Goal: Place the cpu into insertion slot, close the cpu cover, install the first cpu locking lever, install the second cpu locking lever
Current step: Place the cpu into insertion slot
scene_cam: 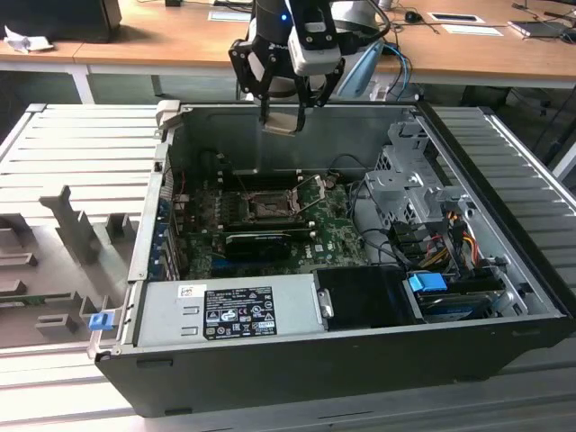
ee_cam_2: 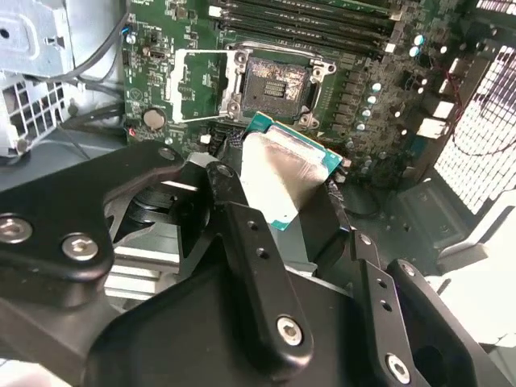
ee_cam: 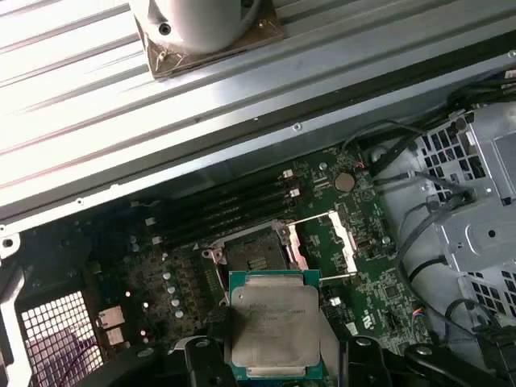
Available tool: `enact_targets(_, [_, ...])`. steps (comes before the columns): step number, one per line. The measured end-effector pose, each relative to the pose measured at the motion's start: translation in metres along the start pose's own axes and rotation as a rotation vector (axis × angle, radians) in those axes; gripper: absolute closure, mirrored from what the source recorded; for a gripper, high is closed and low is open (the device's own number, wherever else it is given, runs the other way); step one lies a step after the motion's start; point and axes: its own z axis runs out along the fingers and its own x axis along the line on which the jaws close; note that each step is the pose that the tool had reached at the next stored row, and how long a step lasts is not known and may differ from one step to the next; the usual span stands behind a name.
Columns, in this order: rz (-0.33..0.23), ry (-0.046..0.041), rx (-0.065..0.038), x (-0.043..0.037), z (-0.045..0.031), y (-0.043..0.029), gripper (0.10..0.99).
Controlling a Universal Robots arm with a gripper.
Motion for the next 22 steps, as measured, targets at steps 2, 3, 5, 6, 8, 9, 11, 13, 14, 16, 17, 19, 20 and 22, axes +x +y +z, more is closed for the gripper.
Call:
enact_targets(2, [0.008, -0.0007, 0.0, 0.0, 0.003, -0.0002, 0.557])
enact_targets(3, [0.009, -0.0008, 0.0, -0.0001, 0.0034, -0.0003, 0.557])
enact_targets(5, [0.042, -0.0034, -0.001, -0.0001, 0.0039, -0.0003, 0.557])
enact_targets(6, [0.049, -0.004, -0.001, -0.0001, 0.0039, -0.0003, 0.557])
enact_targets(8, [0.07, -0.0058, -0.001, -0.0001, 0.0041, -0.0003, 0.557])
enact_targets(9, [0.082, -0.0068, -0.001, -0.0001, 0.0042, -0.0004, 0.557])
enact_targets(11, [0.094, -0.0077, -0.002, -0.0001, 0.0043, -0.0004, 0.557])
enact_targets(13, [0.112, -0.0091, -0.002, -0.0001, 0.0044, -0.0004, 0.557])
enact_targets(14, [0.12, -0.0098, -0.002, -0.0001, 0.0044, -0.0004, 0.557])
enact_targets(16, [0.139, -0.0114, -0.002, -0.0001, 0.0045, -0.0004, 0.557])
enact_targets(17, [0.15, -0.0123, -0.003, -0.0001, 0.0045, -0.0004, 0.557])
enact_targets(19, [0.163, -0.0133, -0.003, -0.0001, 0.0046, -0.0004, 0.557])
enact_targets(20, [0.169, -0.0138, -0.003, -0.0001, 0.0046, -0.0004, 0.557])
enact_targets(22, [0.185, -0.0151, -0.003, -0.0001, 0.0047, -0.0004, 0.557])
